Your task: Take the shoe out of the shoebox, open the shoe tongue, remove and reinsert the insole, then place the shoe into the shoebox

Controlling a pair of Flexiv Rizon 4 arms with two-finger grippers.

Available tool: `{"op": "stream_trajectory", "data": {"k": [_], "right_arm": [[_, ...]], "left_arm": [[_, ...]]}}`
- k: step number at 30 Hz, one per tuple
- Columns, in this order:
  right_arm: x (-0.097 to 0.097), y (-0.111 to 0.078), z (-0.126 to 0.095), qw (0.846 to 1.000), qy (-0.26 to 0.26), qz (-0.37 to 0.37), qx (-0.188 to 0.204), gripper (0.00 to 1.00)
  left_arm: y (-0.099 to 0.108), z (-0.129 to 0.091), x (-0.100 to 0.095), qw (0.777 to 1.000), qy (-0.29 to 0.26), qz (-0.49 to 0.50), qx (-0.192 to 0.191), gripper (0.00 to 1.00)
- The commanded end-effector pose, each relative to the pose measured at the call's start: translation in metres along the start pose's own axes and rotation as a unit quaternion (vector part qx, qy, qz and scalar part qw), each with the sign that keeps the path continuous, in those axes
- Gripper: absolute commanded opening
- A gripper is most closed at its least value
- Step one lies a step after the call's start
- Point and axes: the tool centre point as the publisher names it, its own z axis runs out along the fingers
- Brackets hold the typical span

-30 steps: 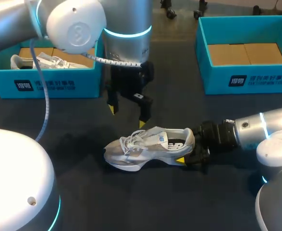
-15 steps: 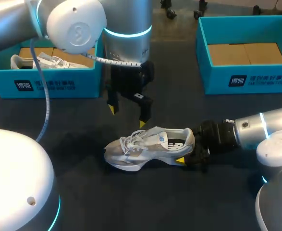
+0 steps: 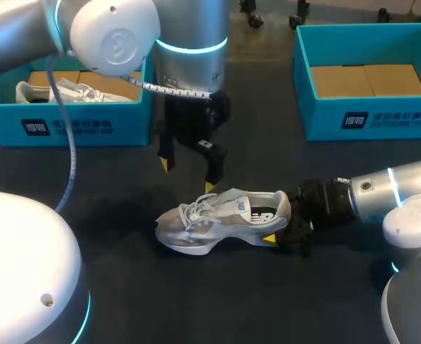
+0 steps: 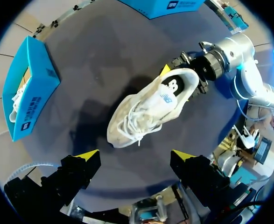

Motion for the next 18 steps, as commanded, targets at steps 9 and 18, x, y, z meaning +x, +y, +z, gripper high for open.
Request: {"op": "stream_trajectory", "data": {"k": [9,18], "right_arm": [[-0.002,-0.002,0.004,1.0,-0.001,0.0,0.001,0.0],[-0.002,-0.002,0.004,1.0,-0.001,0.0,0.001,0.0]], "left_arm": [[-0.02,0.017,0.023,0.999,-0.009,-0.036,-0.017,1.0],[-0.039,0.031,0.035,0.994,-0.021,-0.107,-0.005,1.0]]}}
